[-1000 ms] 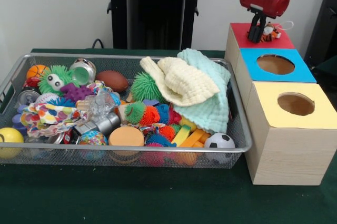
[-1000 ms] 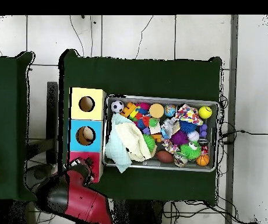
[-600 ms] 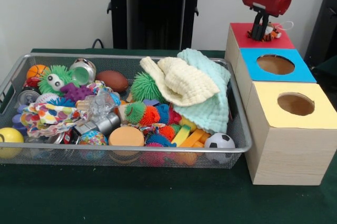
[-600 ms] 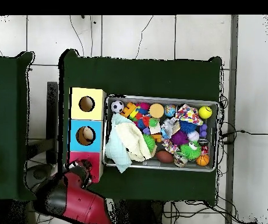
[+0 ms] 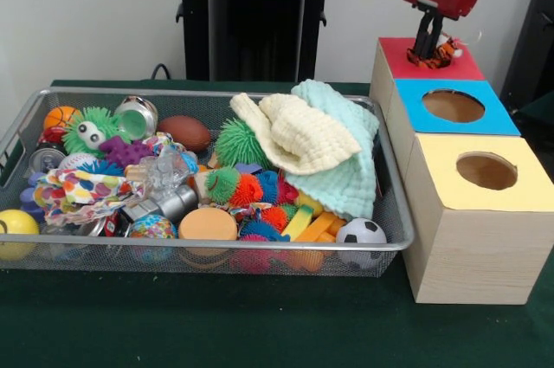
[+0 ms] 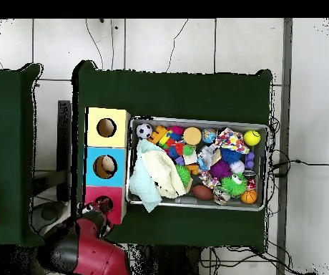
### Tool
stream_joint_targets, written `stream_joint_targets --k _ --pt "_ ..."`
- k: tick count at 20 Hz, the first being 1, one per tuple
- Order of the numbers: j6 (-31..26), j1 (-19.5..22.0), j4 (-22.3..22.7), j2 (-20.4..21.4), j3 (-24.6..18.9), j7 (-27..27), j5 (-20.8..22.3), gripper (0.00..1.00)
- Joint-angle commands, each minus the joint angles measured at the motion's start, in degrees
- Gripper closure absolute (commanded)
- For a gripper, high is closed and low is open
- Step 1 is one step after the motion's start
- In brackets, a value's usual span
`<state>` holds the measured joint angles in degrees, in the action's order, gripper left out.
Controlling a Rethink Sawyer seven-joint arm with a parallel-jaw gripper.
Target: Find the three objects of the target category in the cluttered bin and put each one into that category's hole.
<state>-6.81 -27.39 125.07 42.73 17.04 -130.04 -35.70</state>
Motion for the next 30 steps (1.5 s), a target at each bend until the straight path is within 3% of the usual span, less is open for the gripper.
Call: stream_joint_targets --k 1,6,8,12,17,20,25,30 --pt "-12.7 -3.0 -2.6 0.7 2.2 -13.1 0.7 1.0" --pt "-2.2 2.3 1.9 -0.3 -5.6 -11.0 -1.3 1.0" --pt "-1.4 3.5 2.0 -0.4 -6.5 -10.7 -1.0 1.0" --pt "-4.4 1.5 0.3 -0.1 -3.7 -11.3 -0.7 1.0" --pt "-2.0 2.1 0.7 -0.3 -4.4 -11.3 -0.7 1.0" --pt "2.3 4.5 1.5 -0.8 -7.3 -11.2 -0.1 1.0" --pt "14.0 12.9 2.9 -5.1 -16.2 -13.4 4.7 1.0" --pt "13.4 13.9 2.3 -4.9 -16.0 -12.1 5.6 1.0"
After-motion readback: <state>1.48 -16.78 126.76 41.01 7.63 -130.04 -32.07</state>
